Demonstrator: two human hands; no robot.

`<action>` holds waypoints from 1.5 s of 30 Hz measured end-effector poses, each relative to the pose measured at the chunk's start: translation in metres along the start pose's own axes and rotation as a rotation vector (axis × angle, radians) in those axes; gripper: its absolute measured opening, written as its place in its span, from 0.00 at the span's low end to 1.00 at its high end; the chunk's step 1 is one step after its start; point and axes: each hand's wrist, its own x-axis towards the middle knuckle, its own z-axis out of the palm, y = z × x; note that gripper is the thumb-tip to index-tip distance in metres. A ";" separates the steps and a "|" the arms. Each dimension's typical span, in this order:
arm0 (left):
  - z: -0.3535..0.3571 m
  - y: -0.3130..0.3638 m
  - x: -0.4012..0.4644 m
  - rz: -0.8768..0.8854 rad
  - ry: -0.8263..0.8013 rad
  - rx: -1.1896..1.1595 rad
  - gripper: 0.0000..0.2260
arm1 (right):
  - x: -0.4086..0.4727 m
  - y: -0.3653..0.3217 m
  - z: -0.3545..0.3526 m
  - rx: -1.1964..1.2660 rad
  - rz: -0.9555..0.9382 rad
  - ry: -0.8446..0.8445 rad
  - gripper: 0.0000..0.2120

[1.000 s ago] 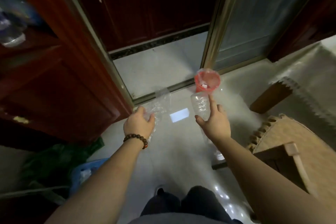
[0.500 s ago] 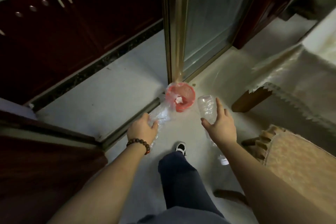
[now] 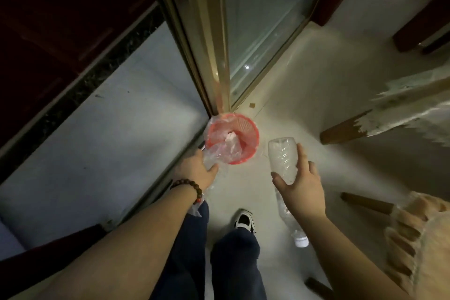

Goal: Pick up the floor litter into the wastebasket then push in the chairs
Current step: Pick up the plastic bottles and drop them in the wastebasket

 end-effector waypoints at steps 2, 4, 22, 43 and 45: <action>0.026 0.004 0.051 0.010 -0.016 -0.016 0.22 | 0.028 0.012 0.030 0.013 -0.002 0.019 0.41; 0.057 0.010 0.102 0.031 -0.028 -0.010 0.25 | 0.055 0.028 0.060 0.037 0.009 0.042 0.41; 0.181 -0.020 0.276 0.276 0.048 -0.095 0.36 | 0.177 0.079 0.222 0.068 0.028 0.006 0.41; 0.118 -0.038 0.197 0.278 0.100 -0.117 0.33 | 0.210 0.025 0.229 -0.183 -0.080 -0.187 0.35; 0.086 -0.023 0.175 0.303 0.114 -0.106 0.33 | 0.184 0.008 0.190 -0.185 -0.112 -0.123 0.34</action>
